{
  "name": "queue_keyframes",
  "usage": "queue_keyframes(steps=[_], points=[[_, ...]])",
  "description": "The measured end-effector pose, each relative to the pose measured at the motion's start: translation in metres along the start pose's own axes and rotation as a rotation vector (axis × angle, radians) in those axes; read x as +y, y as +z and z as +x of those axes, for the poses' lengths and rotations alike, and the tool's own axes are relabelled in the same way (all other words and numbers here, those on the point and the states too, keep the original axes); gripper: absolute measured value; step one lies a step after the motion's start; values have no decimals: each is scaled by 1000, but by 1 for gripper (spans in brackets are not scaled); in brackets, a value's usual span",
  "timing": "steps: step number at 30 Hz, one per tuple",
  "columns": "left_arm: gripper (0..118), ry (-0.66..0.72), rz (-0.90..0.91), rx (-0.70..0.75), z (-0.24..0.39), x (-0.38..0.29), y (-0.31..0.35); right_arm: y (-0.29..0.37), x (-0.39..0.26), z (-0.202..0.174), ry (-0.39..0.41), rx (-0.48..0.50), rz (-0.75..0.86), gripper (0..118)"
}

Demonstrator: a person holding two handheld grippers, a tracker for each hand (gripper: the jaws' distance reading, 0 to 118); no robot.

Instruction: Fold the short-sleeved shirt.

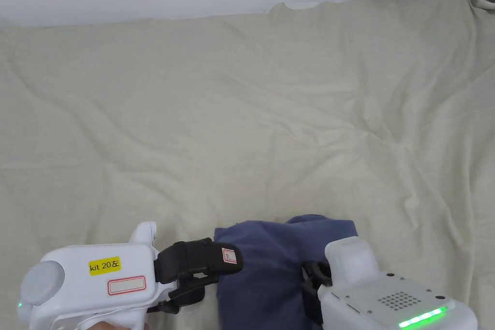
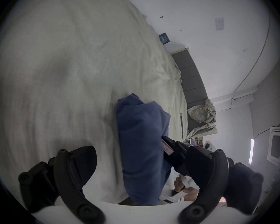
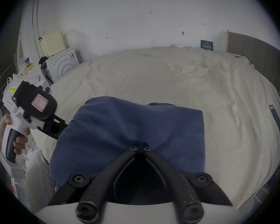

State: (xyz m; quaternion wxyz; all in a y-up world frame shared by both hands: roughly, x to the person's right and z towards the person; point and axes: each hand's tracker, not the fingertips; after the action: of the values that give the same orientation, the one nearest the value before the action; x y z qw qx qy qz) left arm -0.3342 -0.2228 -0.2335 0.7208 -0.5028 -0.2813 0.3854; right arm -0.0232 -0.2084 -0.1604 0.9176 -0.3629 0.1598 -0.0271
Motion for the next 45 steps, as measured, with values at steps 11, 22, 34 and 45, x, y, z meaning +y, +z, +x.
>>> queue_keyframes(steps=[11,22,34,45], points=[[98,-52,-101,6,22,9,-40,1,0,5,-51,28,7,0],[33,0,-73,18,11,10,-18,23,-1,-14,-10,-10,156,0],[31,-97,13,142,-5,40,90,94,33,-90,130,-184,718,0],[31,-101,131,522,-80,106,260,83,59,-166,198,-188,840,0]])
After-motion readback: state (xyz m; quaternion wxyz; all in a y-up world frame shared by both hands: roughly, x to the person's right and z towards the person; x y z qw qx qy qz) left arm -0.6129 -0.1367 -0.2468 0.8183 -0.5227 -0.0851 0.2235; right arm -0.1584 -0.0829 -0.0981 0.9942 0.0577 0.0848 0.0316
